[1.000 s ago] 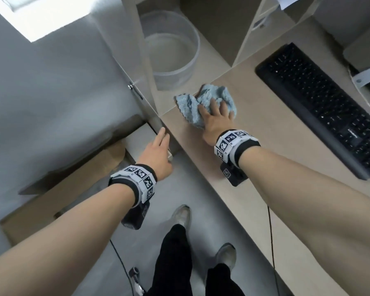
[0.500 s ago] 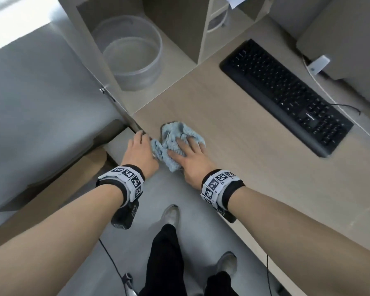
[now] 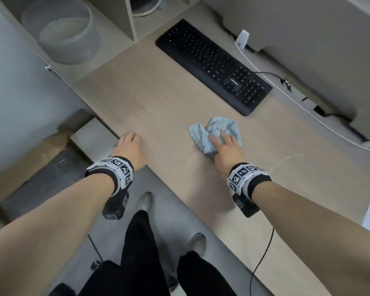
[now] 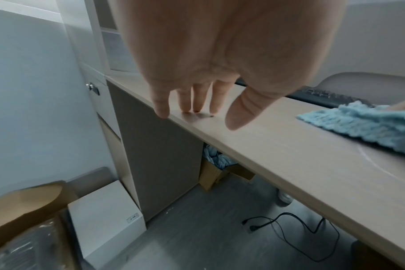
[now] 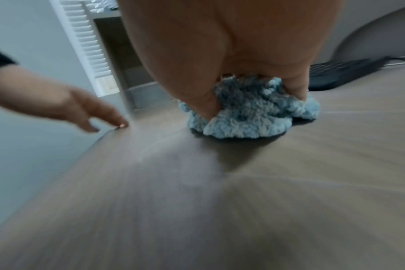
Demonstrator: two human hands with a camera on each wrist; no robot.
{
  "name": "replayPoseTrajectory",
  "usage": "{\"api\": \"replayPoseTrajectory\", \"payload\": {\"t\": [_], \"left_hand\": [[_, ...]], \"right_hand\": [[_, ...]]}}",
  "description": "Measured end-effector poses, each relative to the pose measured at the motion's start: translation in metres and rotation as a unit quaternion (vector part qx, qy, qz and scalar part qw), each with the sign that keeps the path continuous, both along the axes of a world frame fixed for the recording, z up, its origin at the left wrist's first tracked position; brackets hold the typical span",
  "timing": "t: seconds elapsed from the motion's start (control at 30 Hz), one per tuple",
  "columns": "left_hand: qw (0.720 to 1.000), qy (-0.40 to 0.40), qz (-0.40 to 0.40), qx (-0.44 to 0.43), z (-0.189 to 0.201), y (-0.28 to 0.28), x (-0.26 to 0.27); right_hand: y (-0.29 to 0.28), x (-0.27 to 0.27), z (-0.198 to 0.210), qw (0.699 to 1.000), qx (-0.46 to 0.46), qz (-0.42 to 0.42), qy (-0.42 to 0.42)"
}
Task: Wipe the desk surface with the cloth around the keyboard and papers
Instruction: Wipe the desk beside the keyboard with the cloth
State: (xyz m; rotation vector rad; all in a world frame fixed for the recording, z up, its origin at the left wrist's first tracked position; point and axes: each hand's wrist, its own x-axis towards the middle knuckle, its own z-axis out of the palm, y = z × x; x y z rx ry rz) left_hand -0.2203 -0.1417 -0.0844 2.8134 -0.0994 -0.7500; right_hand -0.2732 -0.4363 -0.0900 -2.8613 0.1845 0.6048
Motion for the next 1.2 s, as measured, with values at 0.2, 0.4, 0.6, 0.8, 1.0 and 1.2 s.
{"api": "replayPoseTrajectory", "payload": {"t": [0.2, 0.4, 0.6, 0.8, 1.0, 1.2], "left_hand": [[0.999, 0.0, -0.026, 0.042, 0.001, -0.002, 0.004], [0.998, 0.019, -0.055, 0.028, 0.003, 0.007, 0.001], [0.995, 0.033, -0.083, 0.042, 0.022, 0.004, 0.013], [0.995, 0.021, -0.09, 0.039, 0.02, 0.007, 0.004], [0.996, 0.017, -0.084, 0.036, 0.021, 0.005, 0.004], [0.996, 0.017, -0.082, 0.034, 0.02, 0.005, 0.005]], "right_hand": [[-0.034, 0.048, -0.004, 0.99, 0.026, -0.128, -0.051], [0.068, 0.03, -0.002, 0.992, 0.069, 0.1, -0.019], [0.031, 0.047, 0.005, 0.992, 0.107, 0.014, -0.069], [-0.047, 0.082, 0.006, 0.987, -0.04, -0.154, -0.027], [0.025, 0.032, -0.001, 0.994, 0.095, 0.033, -0.038], [-0.077, 0.053, 0.006, 0.982, 0.002, -0.176, -0.062]]}}
